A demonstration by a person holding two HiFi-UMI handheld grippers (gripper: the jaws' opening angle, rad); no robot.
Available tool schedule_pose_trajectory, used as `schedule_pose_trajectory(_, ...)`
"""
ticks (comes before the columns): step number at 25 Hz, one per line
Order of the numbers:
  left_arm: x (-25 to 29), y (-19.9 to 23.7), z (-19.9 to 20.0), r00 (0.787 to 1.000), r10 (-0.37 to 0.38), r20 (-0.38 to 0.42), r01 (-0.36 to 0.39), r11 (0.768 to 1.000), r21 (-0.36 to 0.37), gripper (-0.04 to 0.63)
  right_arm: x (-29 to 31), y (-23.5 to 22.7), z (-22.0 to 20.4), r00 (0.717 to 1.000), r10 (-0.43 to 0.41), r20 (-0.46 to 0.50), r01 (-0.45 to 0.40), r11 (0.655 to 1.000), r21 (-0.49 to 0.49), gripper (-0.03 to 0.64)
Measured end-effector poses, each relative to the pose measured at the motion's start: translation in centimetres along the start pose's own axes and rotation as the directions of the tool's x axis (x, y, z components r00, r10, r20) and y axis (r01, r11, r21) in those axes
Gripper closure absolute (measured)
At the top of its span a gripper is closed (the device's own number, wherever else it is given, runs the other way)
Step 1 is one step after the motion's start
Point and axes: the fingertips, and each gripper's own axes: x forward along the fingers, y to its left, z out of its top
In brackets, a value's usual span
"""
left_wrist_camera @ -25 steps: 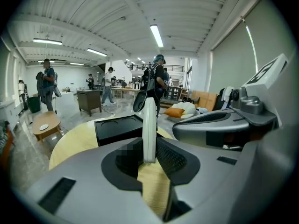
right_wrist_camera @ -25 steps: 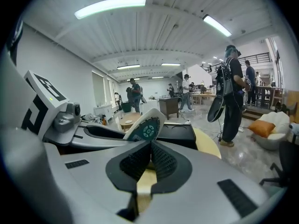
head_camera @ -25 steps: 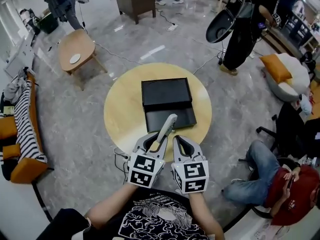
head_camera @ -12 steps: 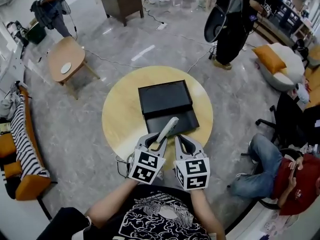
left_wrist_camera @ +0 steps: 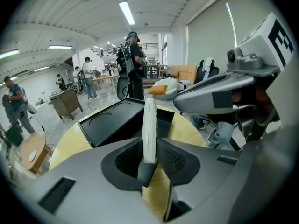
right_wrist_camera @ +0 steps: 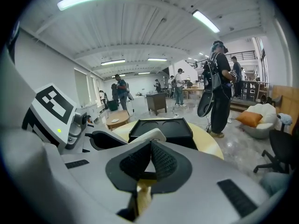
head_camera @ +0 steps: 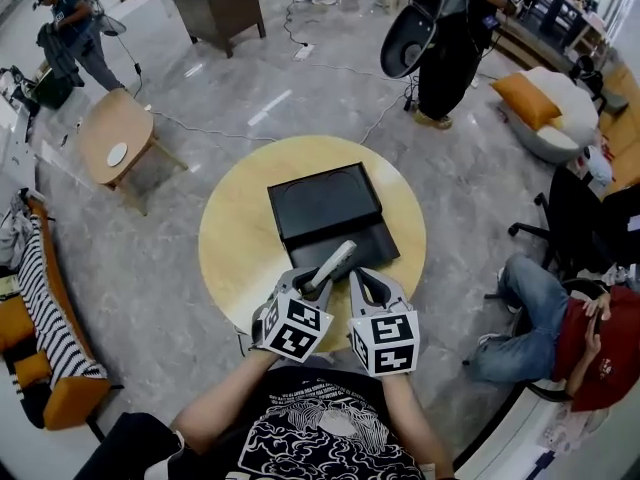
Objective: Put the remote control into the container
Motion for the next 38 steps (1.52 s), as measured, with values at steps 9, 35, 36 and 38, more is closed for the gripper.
schedule_pose_trajectory(9, 2.8, 0.7, -0.8, 0.994, -0.048, -0.101, 0.06, 0.991, 0.118, 0.495, 1.3, -1.4, -0.2, 0.999, -0.051, -0.021, 0.051, 0.998, 0.038, 0.594)
schedule_pose_trajectory(35, 7.3, 0.9, -2.6, 0.954, -0.053, -0.295, 0.161, 0.92, 0.357, 0.495, 2.0, -4.0, -1.1, 0.99, -0.134, -0.049, 0.138, 0.986, 0.092, 0.594)
schedule_pose_trajectory(36, 7.4, 1.0, -2.7, 0.953, -0.051, -0.298, 0.162, 0.918, 0.361, 0.495, 2.0, -4.0, -1.1, 0.989, -0.136, -0.05, 0.14, 0.986, 0.093, 0.594)
schedule_pose_trajectory(38, 7.5, 1.2, -2.7, 0.951, -0.056, -0.304, 0.169, 0.918, 0.358, 0.495, 2.0, -4.0, -1.0, 0.989, -0.138, -0.051, 0.142, 0.985, 0.094, 0.594)
